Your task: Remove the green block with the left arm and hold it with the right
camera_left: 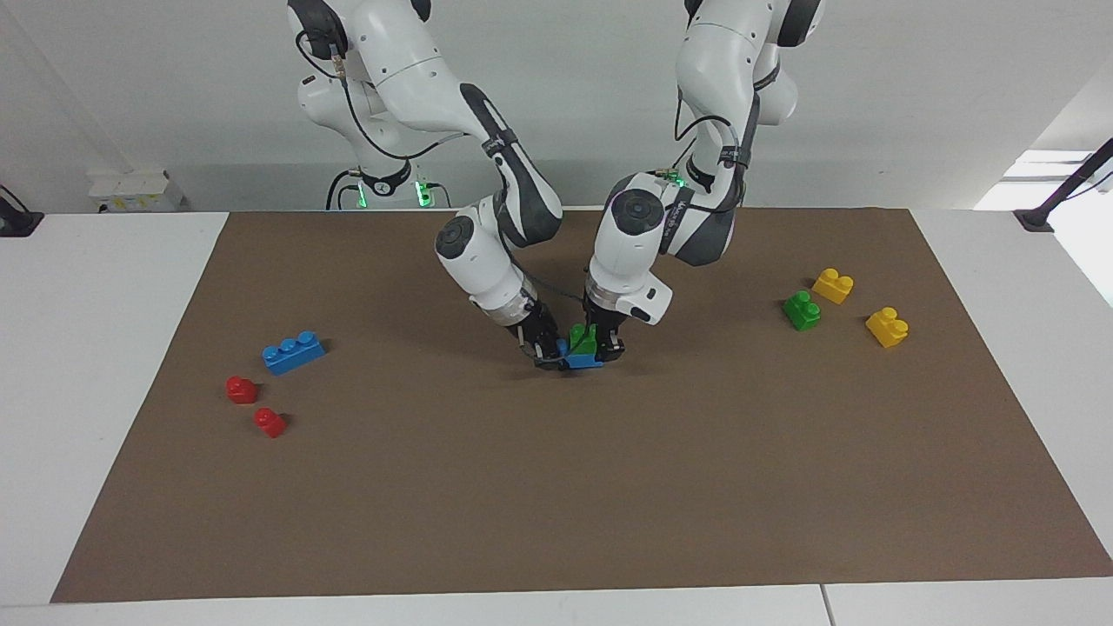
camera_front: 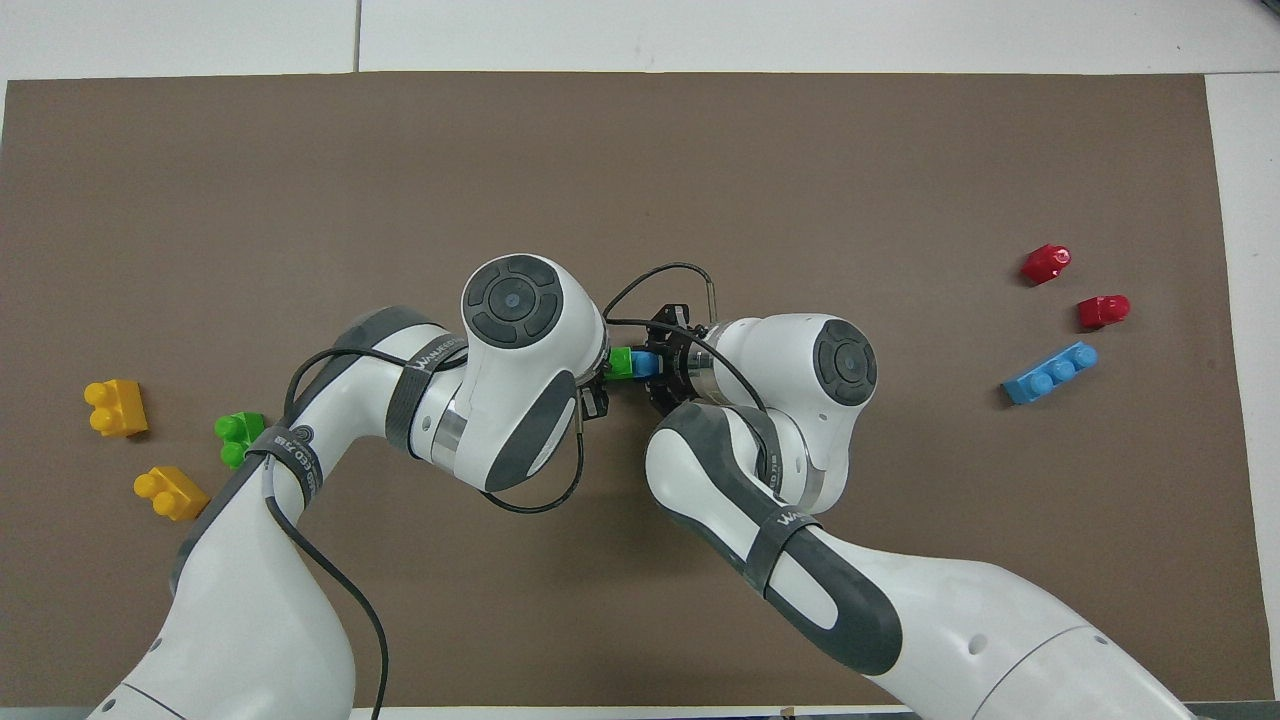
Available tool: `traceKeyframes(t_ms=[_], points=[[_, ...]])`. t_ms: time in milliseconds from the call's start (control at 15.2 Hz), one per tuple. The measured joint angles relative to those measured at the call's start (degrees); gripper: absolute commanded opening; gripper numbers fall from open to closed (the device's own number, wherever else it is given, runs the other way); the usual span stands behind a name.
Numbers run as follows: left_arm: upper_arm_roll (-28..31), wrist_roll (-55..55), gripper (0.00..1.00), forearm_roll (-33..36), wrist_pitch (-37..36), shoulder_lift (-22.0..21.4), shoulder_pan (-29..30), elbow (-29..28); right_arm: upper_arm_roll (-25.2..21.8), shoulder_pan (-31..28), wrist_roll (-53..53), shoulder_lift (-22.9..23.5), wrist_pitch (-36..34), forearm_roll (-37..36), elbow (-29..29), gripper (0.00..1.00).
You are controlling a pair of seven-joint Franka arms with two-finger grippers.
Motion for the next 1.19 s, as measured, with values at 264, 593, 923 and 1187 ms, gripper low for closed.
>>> traceKeyframes(t_ms=[264, 593, 923, 1187], points=[[0.11, 0.01, 0.0, 0.25, -0.11, -1.75, 0.02, -0.14, 0.04, 0.02, 0.0, -0.02, 0.84, 0.0, -0.19, 0.0], [1.02, 1.28, 0.0, 0.38, -8.11, -11.26, 2.49, -1.25, 0.04, 0.01, 0.0, -0.02, 0.87, 0.0, -0.21, 0.0], [1.32, 21.07, 0.0, 0.52, -16.17, -16.67, 11.25, -2.76, -0.48, -1.9, -1.94, -0.26, -0.4, -0.03, 0.48, 0.0], [1.47, 41.41, 0.0, 0.5, -16.77, -16.68, 20.11, -4.4, -1.04, -12.47, -14.55, -2.17, -14.3, -0.08, 5.72, 0.0]])
